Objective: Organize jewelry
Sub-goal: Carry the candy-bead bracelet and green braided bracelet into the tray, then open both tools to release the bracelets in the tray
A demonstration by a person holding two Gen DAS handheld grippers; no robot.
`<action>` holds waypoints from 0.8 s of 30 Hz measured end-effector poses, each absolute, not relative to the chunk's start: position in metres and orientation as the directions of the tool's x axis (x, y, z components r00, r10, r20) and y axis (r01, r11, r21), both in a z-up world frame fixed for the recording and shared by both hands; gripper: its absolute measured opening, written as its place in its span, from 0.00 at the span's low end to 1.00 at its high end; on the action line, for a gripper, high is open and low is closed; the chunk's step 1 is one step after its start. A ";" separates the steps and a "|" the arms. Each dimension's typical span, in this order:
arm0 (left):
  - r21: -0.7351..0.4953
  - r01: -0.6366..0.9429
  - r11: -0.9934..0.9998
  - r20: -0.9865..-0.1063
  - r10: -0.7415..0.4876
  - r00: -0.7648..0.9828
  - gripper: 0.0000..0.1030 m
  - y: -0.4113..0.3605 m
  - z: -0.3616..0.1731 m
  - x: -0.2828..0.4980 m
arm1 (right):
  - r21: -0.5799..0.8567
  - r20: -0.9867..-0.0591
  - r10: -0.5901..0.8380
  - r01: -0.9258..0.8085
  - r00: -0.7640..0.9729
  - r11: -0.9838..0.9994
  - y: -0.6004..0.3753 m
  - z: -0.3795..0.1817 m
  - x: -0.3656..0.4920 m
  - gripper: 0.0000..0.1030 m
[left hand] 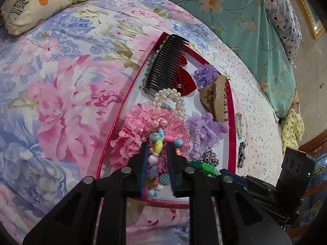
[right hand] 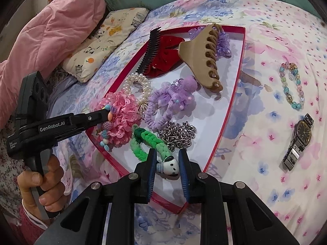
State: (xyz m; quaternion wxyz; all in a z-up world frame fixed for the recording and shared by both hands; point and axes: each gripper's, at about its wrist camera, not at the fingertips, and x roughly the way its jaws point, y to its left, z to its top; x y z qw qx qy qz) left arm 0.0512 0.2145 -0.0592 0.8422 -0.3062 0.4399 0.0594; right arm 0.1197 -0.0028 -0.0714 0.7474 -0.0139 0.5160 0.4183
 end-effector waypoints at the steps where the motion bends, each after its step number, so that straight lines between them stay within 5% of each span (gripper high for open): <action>1: -0.463 -0.370 0.805 -0.778 -0.169 0.606 0.24 0.214 -0.059 0.051 | 0.411 -0.783 0.611 -0.639 0.118 0.650 -0.003 -0.071 0.120 0.22; 8: -0.467 -0.369 0.803 -0.777 -0.174 0.605 0.37 0.213 -0.058 0.049 | 0.422 -0.780 0.616 -0.632 0.112 0.649 -0.004 -0.071 0.119 0.27; 16: -0.467 -0.367 0.805 -0.778 -0.176 0.603 0.37 0.208 -0.054 0.047 | 0.431 -0.769 0.627 -0.625 0.123 0.651 -0.009 -0.065 0.117 0.31; 20: -0.476 -0.356 0.804 -0.769 -0.183 0.613 0.53 0.205 -0.050 0.043 | 0.442 -0.757 0.639 -0.611 0.139 0.657 -0.018 -0.059 0.119 0.36; 24: -0.487 -0.344 0.803 -0.757 -0.191 0.625 0.54 0.201 -0.043 0.036 | 0.500 -0.699 0.690 -0.563 0.187 0.658 -0.039 -0.045 0.122 0.43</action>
